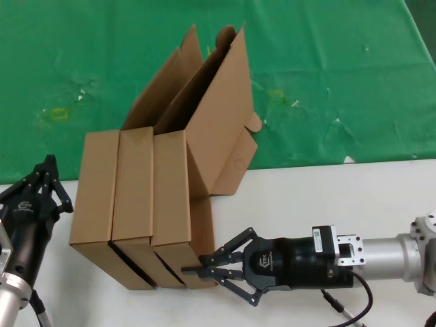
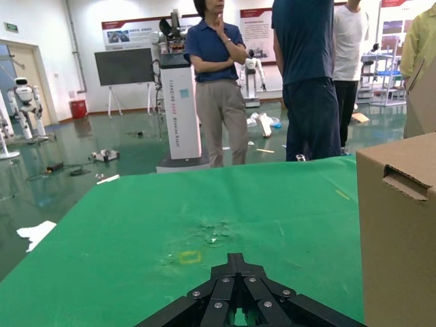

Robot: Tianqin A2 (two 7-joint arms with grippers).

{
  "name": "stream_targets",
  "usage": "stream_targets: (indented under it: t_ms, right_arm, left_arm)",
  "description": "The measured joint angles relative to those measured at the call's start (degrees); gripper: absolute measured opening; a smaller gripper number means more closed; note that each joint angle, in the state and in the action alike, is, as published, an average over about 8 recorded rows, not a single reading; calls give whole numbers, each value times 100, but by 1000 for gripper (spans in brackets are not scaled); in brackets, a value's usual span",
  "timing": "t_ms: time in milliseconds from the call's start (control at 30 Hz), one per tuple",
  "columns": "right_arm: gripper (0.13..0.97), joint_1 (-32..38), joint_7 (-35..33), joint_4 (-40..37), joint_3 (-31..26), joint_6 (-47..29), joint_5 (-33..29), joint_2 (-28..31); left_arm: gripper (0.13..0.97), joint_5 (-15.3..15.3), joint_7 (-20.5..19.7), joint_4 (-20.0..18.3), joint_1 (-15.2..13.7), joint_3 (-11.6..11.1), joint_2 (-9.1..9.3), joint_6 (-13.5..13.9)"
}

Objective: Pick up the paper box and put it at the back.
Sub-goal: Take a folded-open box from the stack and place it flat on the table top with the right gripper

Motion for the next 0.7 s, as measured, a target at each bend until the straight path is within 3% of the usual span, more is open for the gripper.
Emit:
stream_targets:
  t_ms: [300, 700]
  right_arm:
    - [149, -182, 262, 491, 116, 4, 140, 189]
    - [149, -967, 1194, 2530, 778, 346, 609, 1372]
  left_arm:
    - [144, 0, 0, 0, 0, 0, 0, 0]
    - [144, 0, 0, 0, 0, 0, 0, 0]
